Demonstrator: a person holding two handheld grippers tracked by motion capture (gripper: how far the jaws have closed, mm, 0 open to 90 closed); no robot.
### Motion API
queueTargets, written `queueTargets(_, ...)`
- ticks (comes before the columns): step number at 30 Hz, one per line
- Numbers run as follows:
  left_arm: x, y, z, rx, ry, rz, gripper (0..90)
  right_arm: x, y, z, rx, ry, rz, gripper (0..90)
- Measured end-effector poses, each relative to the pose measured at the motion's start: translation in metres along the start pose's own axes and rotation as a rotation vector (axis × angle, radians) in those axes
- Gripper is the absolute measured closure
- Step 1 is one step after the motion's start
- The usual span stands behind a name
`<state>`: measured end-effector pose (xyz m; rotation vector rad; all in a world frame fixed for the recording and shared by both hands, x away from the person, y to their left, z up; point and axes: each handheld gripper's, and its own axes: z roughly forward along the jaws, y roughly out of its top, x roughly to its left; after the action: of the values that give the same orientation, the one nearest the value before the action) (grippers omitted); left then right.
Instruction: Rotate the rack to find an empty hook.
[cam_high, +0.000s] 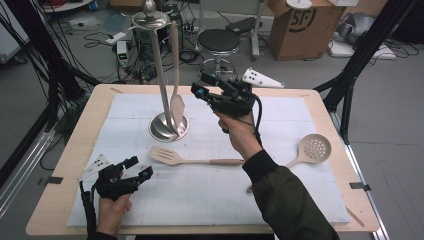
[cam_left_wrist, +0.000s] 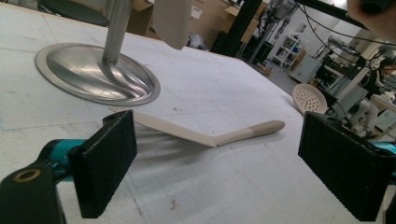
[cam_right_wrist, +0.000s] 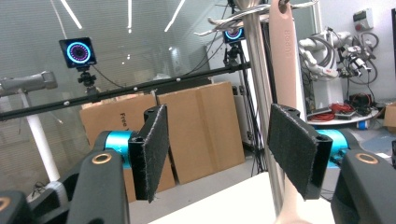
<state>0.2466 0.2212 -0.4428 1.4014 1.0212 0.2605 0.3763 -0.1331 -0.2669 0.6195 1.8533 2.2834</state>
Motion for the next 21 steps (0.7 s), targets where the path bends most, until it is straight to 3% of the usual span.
queueTargets(6, -0.001, 0.000, 0.001, 0.003, 0.004, 0.005, 12.1, 0.008, -0.017, -0.024, 0.040, -0.016, -0.024, 38.2)
queueTargets(14, 0.001, 0.000, 0.001, 0.005, 0.012, 0.006, 12.1, 0.003, -0.037, -0.045, 0.067, -0.049, 0.014, 38.9)
queueTargets(21, 0.001, 0.000, 0.002, 0.008, 0.021, 0.011, 12.1, -0.001, -0.052, -0.062, 0.085, -0.070, 0.013, 37.8)
